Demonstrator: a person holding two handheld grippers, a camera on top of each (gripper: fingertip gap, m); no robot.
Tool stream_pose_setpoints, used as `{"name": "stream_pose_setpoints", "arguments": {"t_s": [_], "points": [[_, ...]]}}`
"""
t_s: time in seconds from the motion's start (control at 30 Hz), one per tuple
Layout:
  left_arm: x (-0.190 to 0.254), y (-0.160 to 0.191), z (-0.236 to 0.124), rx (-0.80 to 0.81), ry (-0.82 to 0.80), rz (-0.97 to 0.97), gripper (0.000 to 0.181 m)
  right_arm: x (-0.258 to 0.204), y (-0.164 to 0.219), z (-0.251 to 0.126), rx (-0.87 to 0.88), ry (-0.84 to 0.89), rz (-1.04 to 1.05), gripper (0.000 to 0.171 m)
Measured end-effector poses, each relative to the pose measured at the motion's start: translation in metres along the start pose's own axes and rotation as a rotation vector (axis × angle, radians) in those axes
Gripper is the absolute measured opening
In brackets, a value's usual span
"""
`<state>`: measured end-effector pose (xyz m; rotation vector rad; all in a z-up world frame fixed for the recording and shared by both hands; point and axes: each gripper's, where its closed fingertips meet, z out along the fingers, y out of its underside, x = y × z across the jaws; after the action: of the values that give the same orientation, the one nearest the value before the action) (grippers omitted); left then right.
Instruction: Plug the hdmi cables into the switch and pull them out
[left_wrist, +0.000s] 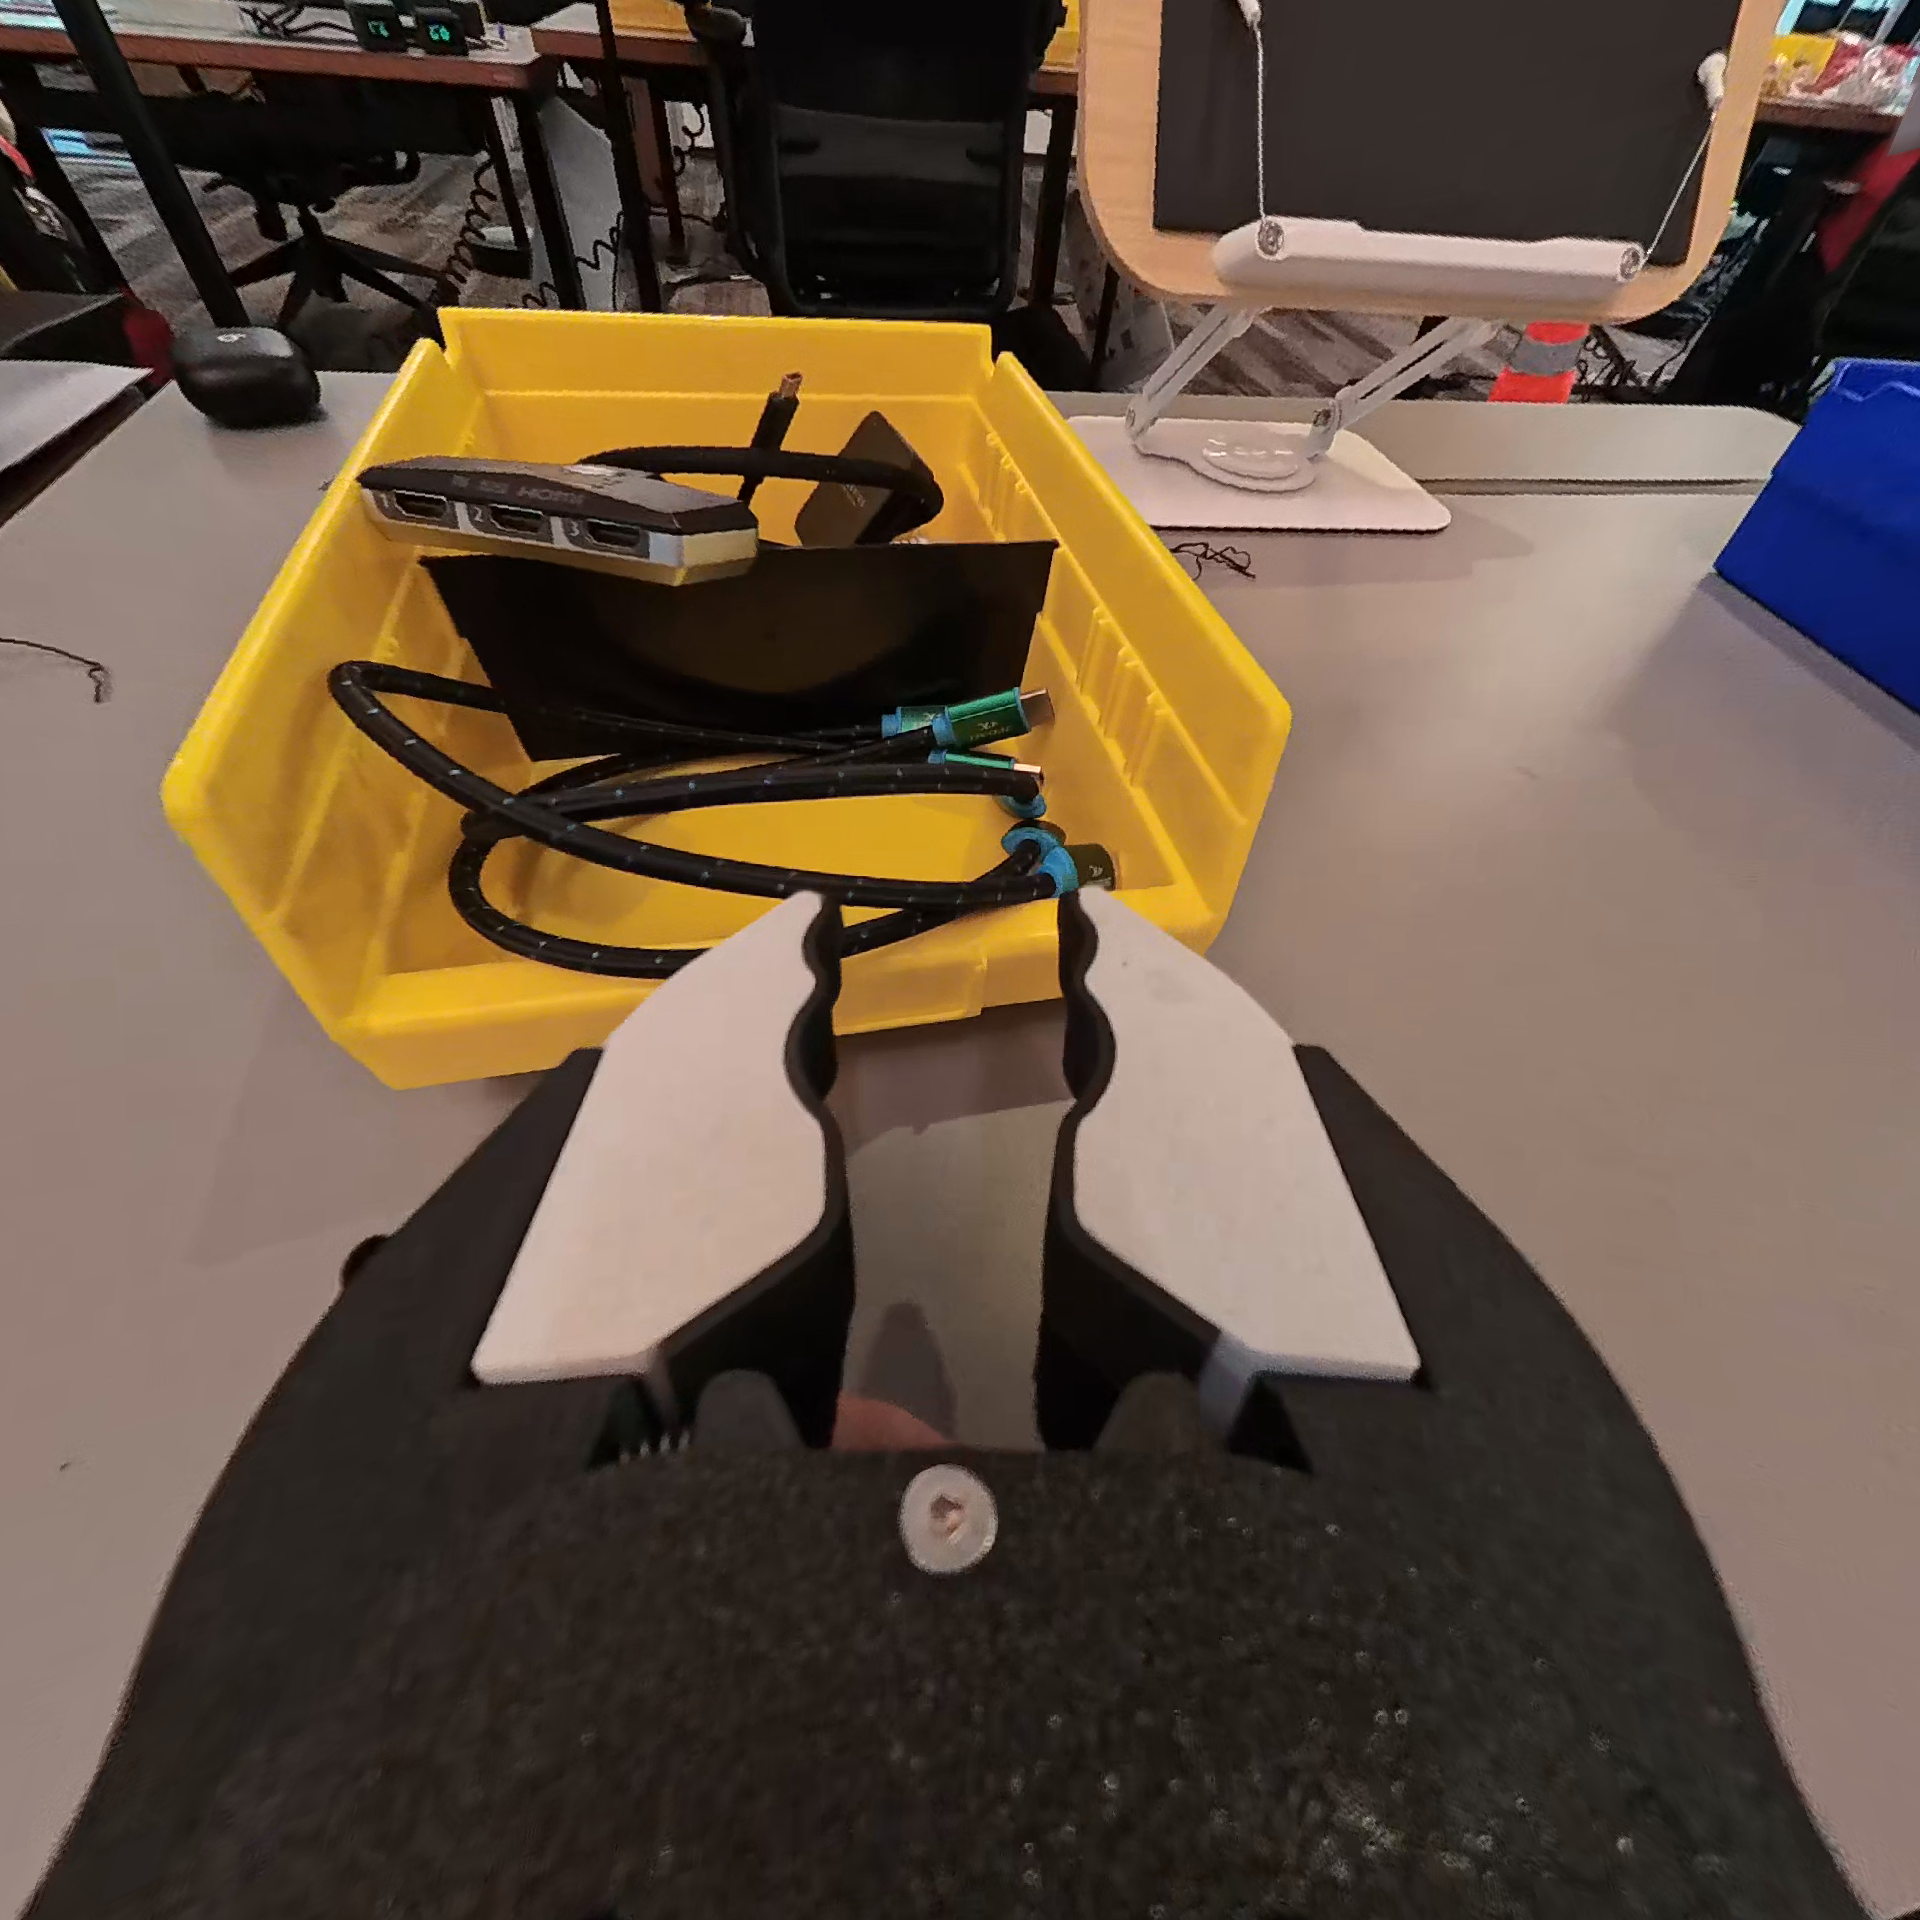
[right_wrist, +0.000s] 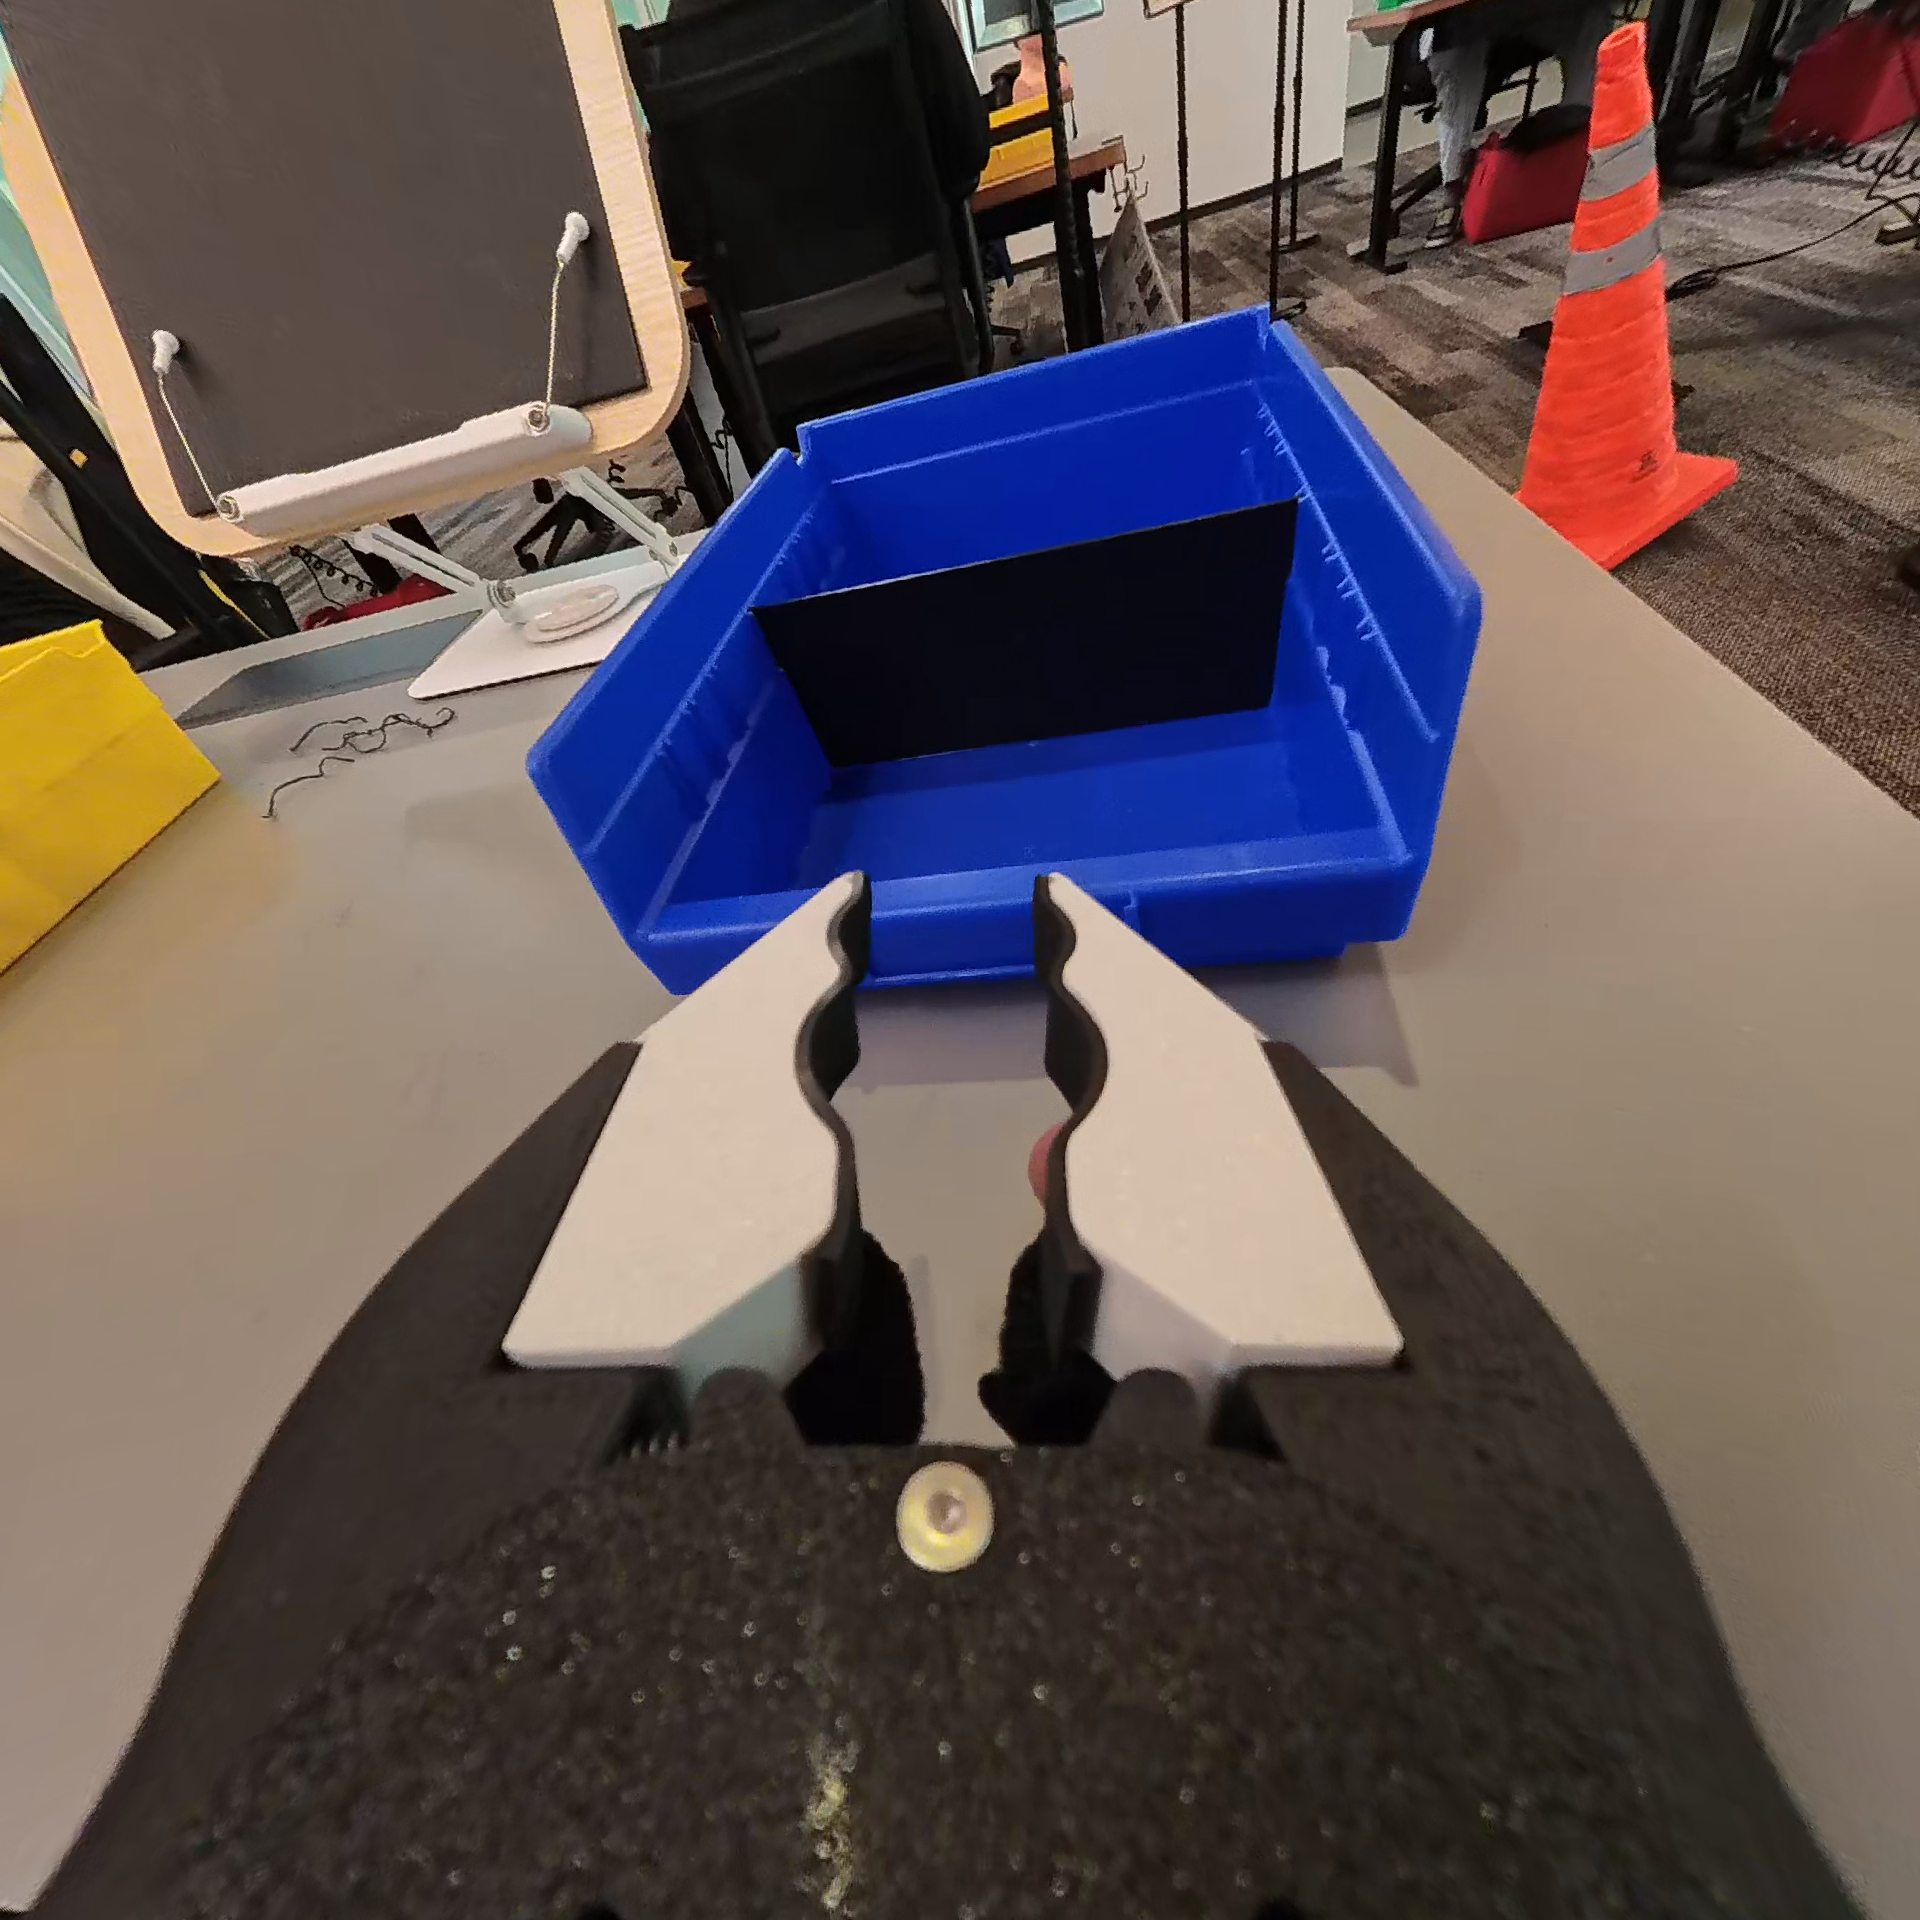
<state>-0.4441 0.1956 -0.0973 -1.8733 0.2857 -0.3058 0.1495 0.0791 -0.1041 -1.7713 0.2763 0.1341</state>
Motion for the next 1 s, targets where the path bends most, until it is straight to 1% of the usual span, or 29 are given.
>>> {"name": "stream_pose_setpoints", "arguments": {"t_s": [0.73, 1.0], "points": [[0.0, -0.003, -0.001, 0.008, 0.026, -0.022, 0.039, -0.007, 0.011, 0.004, -0.055, -0.016, -0.03, 0.029], [-0.006, 0.002, -0.002, -0.023, 0.006, 0.034, 0.04, -0.006, 0.011, 0.004, -0.057, -0.022, -0.022, 0.028]]}}
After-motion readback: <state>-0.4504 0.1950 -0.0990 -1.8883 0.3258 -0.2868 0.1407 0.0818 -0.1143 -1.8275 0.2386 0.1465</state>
